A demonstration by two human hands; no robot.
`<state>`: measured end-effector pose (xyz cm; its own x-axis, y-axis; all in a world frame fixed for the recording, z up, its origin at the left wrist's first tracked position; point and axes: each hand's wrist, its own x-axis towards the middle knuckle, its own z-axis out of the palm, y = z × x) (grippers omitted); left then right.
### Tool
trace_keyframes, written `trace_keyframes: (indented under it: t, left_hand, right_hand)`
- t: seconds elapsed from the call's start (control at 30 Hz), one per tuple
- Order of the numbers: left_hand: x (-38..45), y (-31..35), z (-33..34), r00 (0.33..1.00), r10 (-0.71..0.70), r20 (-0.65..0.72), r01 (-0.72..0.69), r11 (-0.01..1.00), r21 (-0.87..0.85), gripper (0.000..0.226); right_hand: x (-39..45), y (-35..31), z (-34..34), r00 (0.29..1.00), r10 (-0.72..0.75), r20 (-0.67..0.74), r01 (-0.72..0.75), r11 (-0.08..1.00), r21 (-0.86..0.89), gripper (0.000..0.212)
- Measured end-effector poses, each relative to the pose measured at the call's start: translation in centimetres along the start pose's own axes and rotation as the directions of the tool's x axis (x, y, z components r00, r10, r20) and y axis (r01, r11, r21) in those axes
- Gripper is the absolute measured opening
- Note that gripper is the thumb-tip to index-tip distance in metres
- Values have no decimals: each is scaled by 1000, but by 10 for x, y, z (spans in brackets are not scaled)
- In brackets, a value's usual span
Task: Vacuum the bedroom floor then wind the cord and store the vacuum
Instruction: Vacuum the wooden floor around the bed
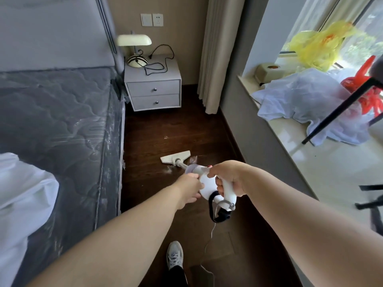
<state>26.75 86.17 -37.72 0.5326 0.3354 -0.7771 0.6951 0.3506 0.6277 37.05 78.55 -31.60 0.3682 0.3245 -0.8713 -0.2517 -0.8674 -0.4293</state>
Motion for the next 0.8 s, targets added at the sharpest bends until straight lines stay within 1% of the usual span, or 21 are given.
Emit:
trace_keyframes:
  t: [0.2,0.33,0.5,0.57,0.7,0.8]
  left_hand:
    - [-44,-60,47,1000,-23,-6,23,1000,-9,55]
    - [-68,-88,64,999,-28,-16,27,999,-21,57]
    - [-97,-106,71,999,20,-27,-20,1000,-22,56]
    - [-109,-111,72,999,37,-16,-37,999,-20,54]
    - [-137,-116,71,996,82,30,-82,997,-8,51]
    - [-157,-123,65,991,112,70,-115,993,29,45]
  right_hand:
    - [-36,79,8,1000,-2,25,2,1000,-1,16]
    - [-61,115,20,1000,-26,-8,26,998,65,16]
    - [-88,140,30,989,-125,-83,134,985,109,21]
    - [-102,148,31,986,-134,-96,144,984,107,22]
    - [-133,158,34,982,-132,-133,142,987,70,16]
    - [-155,166,45,974,-135,-183,153,984,87,17]
